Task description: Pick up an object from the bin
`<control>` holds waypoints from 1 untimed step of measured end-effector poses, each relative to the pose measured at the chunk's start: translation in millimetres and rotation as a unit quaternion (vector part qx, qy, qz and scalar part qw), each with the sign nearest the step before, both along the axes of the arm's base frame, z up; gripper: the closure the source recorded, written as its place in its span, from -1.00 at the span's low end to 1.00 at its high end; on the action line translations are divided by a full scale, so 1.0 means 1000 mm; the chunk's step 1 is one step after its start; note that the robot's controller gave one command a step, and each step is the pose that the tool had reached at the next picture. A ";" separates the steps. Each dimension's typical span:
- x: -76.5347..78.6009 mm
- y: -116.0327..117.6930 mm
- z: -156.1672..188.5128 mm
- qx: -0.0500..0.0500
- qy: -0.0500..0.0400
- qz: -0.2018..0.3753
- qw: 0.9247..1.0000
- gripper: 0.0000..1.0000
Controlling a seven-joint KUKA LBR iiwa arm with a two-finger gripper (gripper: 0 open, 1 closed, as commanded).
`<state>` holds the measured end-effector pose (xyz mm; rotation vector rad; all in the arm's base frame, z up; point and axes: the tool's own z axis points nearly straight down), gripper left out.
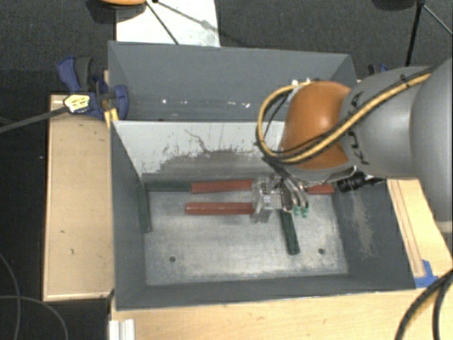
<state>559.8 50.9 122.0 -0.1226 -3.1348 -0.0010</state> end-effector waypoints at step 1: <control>0.002 0.011 0.026 0.000 -0.006 0.006 1.000 1.00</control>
Offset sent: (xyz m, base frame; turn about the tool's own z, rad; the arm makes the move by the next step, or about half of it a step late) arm -0.0218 0.0054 0.1016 -0.0330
